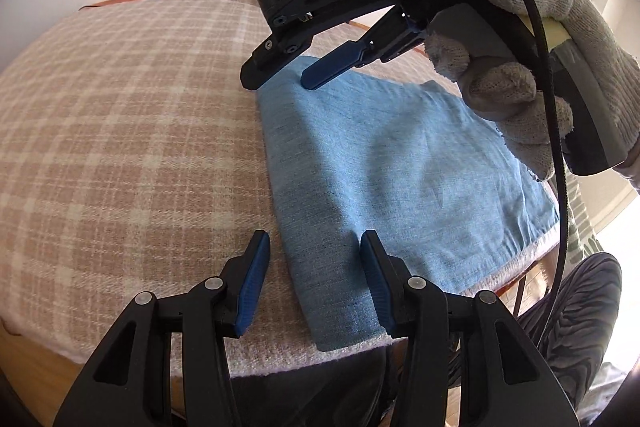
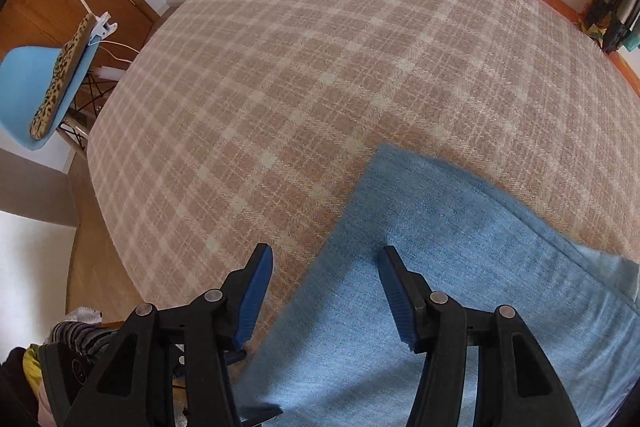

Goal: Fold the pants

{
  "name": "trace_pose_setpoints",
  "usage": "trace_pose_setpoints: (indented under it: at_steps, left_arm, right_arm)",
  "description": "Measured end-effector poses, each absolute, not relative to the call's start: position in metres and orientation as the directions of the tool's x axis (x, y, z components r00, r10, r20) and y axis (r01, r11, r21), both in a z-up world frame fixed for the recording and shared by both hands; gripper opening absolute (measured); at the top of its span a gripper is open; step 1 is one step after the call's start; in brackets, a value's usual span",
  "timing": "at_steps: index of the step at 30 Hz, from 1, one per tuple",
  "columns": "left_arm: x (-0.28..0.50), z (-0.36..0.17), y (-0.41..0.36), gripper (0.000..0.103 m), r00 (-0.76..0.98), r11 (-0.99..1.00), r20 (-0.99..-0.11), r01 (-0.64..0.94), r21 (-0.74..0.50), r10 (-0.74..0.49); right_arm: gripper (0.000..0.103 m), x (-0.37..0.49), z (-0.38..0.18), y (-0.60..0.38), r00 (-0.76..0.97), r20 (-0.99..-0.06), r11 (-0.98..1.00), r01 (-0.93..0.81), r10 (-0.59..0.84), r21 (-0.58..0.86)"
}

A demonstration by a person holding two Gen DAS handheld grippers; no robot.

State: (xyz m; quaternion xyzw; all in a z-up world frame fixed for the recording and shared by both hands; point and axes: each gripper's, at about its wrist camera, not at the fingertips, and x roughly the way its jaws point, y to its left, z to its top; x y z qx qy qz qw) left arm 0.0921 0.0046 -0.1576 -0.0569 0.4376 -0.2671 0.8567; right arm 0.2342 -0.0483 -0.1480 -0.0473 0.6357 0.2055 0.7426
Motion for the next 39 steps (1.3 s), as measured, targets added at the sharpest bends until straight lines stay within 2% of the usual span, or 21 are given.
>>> trace_pose_setpoints:
  at_steps: [2,6,10,12,17,20,22,25,28,29,30,31,33,34,35,39]
  left_arm:
    - [0.091,-0.157,0.005,0.045,0.475,0.849,-0.716,0.408,-0.336,-0.512]
    - [0.088,-0.156,0.01,0.031,0.451,0.823,-0.697,0.41,-0.393,-0.558]
    - [0.084,-0.15,0.014,0.028,0.454,0.803,-0.669,0.42,-0.423,-0.589]
    - [0.082,-0.144,0.016,0.028,0.463,0.795,-0.651,0.427,-0.431,-0.602]
    - [0.078,-0.137,0.012,0.028,0.476,0.802,-0.651,0.439,-0.406,-0.591]
    - [0.08,-0.138,0.014,0.03,0.469,0.808,-0.664,0.418,-0.415,-0.583]
    - [0.087,-0.141,0.012,0.046,0.46,0.813,-0.674,0.393,-0.43,-0.578]
    - [0.093,-0.15,0.013,0.046,0.427,0.804,-0.682,0.353,-0.479,-0.594]
    - [0.097,-0.156,0.017,0.043,0.399,0.753,-0.638,0.32,-0.575,-0.658]
    - [0.098,-0.156,0.016,0.042,0.394,0.743,-0.631,0.314,-0.591,-0.668]
    - [0.098,-0.156,0.013,0.029,0.393,0.739,-0.627,0.315,-0.596,-0.673]
    - [0.098,-0.154,0.012,0.022,0.404,0.746,-0.628,0.319,-0.584,-0.665]
    - [0.095,-0.147,0.009,0.019,0.429,0.754,-0.621,0.344,-0.56,-0.656]
    - [0.092,-0.143,0.005,0.019,0.441,0.756,-0.615,0.357,-0.549,-0.654]
    - [0.09,-0.139,0.003,0.018,0.456,0.761,-0.609,0.372,-0.532,-0.649]
    - [0.084,-0.123,-0.007,0.016,0.498,0.772,-0.591,0.439,-0.459,-0.635]
  right_arm:
    - [0.058,0.238,-0.153,-0.042,0.096,-0.973,0.92,-0.357,0.209,0.162]
    - [0.059,0.241,-0.164,-0.026,0.084,-0.987,0.926,-0.364,0.138,0.099]
    - [0.058,0.239,-0.174,-0.013,0.095,-0.994,0.919,-0.395,0.062,0.019]
    - [0.054,0.236,-0.175,-0.008,0.118,-0.993,0.911,-0.411,0.023,-0.028]
    - [0.027,0.233,-0.173,-0.012,0.162,-0.987,0.903,-0.422,-0.018,-0.085]
    - [0.022,0.233,-0.17,-0.021,0.168,-0.986,0.91,-0.411,0.017,-0.054]
    - [0.019,0.232,-0.167,-0.029,0.17,-0.984,0.917,-0.398,0.046,-0.026]
    - [0.008,0.233,-0.16,-0.042,0.174,-0.979,0.929,-0.368,0.106,0.035]
    - [0.005,0.236,-0.152,-0.057,0.174,-0.971,0.935,-0.342,0.162,0.095]
    - [0.005,0.236,-0.15,-0.061,0.173,-0.969,0.936,-0.336,0.174,0.108]
    - [0.005,0.236,-0.149,-0.064,0.171,-0.968,0.934,-0.337,0.183,0.117]
    - [0.008,0.237,-0.147,-0.064,0.166,-0.968,0.929,-0.349,0.188,0.121]
    - [0.02,0.237,-0.146,-0.059,0.148,-0.971,0.924,-0.362,0.189,0.125]
    - [0.036,0.237,-0.144,-0.058,0.132,-0.973,0.922,-0.363,0.191,0.132]
    - [0.043,0.237,-0.143,-0.057,0.123,-0.974,0.92,-0.369,0.189,0.132]
    - [0.043,0.229,-0.143,-0.049,0.11,-0.984,0.915,-0.395,0.138,0.084]
